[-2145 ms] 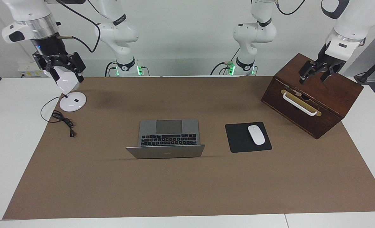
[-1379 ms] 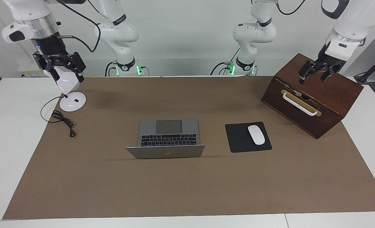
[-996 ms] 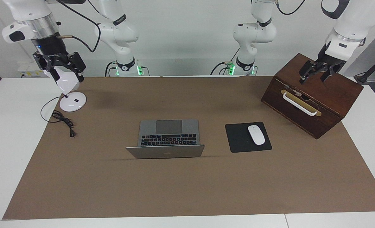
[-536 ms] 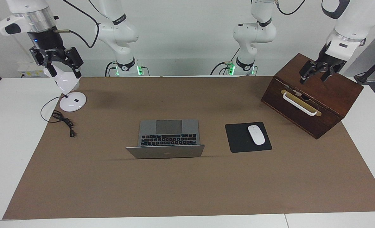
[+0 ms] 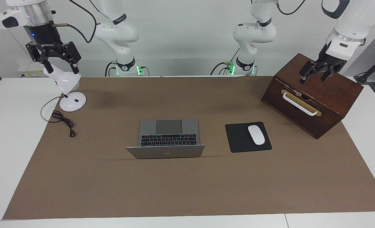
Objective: Close laptop with both arms
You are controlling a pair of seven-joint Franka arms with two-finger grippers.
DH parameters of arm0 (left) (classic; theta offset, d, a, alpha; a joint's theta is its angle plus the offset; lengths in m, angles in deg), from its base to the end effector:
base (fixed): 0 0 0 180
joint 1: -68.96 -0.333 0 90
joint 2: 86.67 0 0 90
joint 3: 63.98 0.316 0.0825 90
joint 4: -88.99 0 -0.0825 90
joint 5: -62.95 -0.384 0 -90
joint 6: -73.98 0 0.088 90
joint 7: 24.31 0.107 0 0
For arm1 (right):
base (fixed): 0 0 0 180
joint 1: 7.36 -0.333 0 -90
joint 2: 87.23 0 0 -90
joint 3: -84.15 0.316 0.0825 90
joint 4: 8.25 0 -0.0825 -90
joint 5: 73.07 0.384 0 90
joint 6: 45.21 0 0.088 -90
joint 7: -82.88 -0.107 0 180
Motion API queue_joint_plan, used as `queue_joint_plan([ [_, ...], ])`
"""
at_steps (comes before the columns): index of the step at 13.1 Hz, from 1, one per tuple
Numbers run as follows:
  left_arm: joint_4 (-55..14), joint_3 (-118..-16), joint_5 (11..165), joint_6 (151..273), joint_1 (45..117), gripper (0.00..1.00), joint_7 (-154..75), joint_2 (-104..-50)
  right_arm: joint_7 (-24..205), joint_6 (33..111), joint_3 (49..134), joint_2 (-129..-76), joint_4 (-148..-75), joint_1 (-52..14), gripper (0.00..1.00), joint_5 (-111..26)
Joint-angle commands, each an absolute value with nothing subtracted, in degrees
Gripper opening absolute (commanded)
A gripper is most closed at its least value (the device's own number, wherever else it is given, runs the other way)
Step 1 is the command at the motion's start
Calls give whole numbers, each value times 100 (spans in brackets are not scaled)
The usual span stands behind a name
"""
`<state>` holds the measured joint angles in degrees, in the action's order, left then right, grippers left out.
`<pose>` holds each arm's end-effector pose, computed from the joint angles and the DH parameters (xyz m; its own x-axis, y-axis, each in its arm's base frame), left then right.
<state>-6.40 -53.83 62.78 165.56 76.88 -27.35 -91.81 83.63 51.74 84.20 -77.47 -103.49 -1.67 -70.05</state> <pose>0.5285 0.0252 0.6302 0.9956 0.0914 0.0211 0.0911 -0.9957 0.0140 0.5096 -0.0452 0.6837 0.9758 -0.0896 0.1994 -0.0813 -0.9954 -0.0498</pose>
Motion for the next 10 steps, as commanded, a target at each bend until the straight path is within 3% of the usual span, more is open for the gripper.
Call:
queue_joint_plan([
  [1,-532,-5369,6445,16627,7652,100,-2826,-9133,8666,5698,8441,-7563,-10939,-51,100,-6991],
  [4,-549,-5360,6436,16636,7661,100,-3194,-9133,8657,5938,8441,-7790,-10986,-33,100,-6991],
  [5,-541,-5360,6427,16636,7678,81,-3334,-9133,8683,5991,8441,-7896,-10977,-16,100,-6991],
  [6,-549,-5360,6410,16610,7679,36,-3292,-9133,8700,6130,8441,-8010,-10976,-7,100,-6991],
  [7,-558,-5369,6392,16627,7687,5,-3248,-9142,8709,6193,8441,-8142,-10933,11,100,-6991],
  [8,-558,-5369,6383,16644,7696,0,-3170,-9142,8709,6272,8441,-8265,-10854,11,100,-6991],
  [10,-549,-5369,6383,16653,7696,0,-3107,-9142,8709,6316,8441,-8598,-10565,20,100,-7009],
])
